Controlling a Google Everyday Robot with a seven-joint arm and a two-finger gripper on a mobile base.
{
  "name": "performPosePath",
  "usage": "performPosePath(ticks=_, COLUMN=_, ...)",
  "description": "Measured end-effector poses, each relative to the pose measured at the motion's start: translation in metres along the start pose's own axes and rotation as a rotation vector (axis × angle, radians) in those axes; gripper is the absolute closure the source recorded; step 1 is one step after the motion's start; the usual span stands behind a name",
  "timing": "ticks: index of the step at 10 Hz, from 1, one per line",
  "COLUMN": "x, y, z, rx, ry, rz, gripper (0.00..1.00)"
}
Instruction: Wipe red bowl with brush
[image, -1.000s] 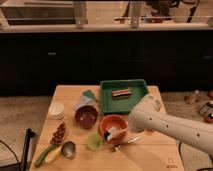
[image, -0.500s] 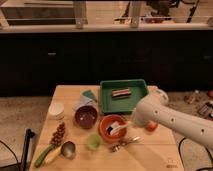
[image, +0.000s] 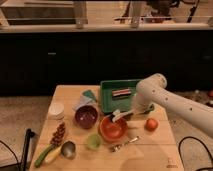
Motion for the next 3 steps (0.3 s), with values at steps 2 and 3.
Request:
performPosePath(ticks=2, x=-0.009, y=-0.014, z=0.014, rx=-0.036, ry=-0.004, rz=-0.046, gripper=1.00)
performPosePath(ticks=3, x=-0.017, y=-0.014, z=0.021, rx=-0.058, ry=-0.009, rz=-0.078, gripper=1.00)
